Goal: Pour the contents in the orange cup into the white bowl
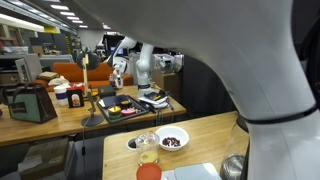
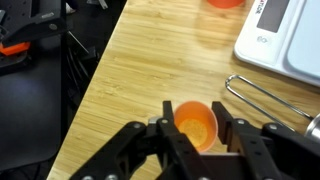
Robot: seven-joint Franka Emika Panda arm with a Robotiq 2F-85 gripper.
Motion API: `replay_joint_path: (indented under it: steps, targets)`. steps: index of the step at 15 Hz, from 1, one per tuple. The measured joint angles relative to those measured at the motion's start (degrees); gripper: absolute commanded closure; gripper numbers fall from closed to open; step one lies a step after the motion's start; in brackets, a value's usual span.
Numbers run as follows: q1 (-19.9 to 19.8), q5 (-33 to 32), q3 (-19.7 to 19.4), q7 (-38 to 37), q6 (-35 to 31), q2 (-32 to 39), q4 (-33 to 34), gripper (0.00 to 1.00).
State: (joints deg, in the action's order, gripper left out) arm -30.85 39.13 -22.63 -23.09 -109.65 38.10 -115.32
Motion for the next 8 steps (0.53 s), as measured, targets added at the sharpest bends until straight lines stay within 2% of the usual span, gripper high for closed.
replay_joint_path:
  steps: [8]
  targets:
    - [1.49,-0.58,0.14,5.54,0.0,-3.25,-0.53,0.83]
